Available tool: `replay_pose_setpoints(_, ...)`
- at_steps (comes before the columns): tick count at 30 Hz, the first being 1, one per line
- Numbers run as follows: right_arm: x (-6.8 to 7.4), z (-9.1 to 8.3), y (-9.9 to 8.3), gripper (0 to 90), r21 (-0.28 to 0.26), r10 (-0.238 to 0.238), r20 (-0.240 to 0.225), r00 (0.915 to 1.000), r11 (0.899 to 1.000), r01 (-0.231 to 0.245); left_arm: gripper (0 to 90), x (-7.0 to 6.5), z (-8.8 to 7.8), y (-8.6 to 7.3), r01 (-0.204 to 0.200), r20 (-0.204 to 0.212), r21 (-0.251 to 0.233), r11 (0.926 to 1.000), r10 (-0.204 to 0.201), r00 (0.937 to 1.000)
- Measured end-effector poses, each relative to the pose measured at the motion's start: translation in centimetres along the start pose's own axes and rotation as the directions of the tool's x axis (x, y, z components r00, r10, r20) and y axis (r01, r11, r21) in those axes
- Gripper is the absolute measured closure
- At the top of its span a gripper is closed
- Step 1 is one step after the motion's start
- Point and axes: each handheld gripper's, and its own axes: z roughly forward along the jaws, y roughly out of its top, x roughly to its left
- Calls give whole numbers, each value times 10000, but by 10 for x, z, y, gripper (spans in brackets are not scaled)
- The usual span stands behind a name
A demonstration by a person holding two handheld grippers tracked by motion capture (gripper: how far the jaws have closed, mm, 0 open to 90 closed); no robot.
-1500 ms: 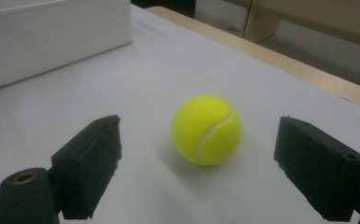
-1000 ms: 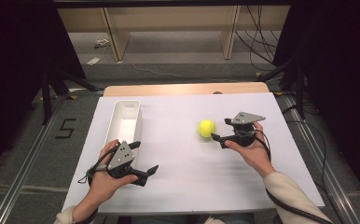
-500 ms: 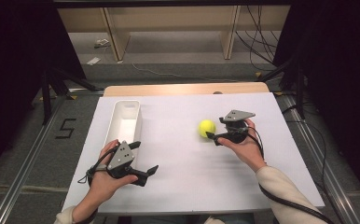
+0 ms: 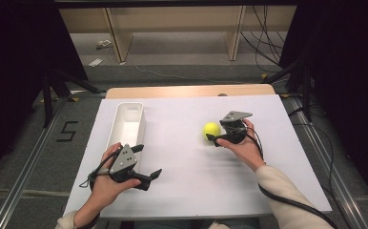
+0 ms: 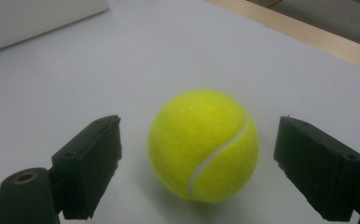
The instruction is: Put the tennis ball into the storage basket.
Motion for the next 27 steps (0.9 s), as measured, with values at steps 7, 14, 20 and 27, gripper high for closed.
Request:
replay_pose_setpoints(7, -2, 11, 0, 155, 249, 123, 50, 9999, 9996, -124, 0, 0, 0, 0, 7, 2, 6, 10000, -7, 10000)
replay_pose_setpoints(14, -2, 20, 0, 155, 435, 215, 79, 9997, 9988, -219, 0, 0, -1, 0, 8, 17, -13, 10000, -8, 10000)
replay_pose_setpoints(20, -4, 26, -2, 155, 561, 276, 173, 9995, 9980, -285, 0, 0, -1, 0, -1, 16, -29, 10000, 1, 10000)
replay_pose_setpoints(27, -5, 30, -4, 155, 697, 347, 163, 9993, 9969, -357, 0, 0, -1, 0, -21, 19, -40, 10000, 21, 10000)
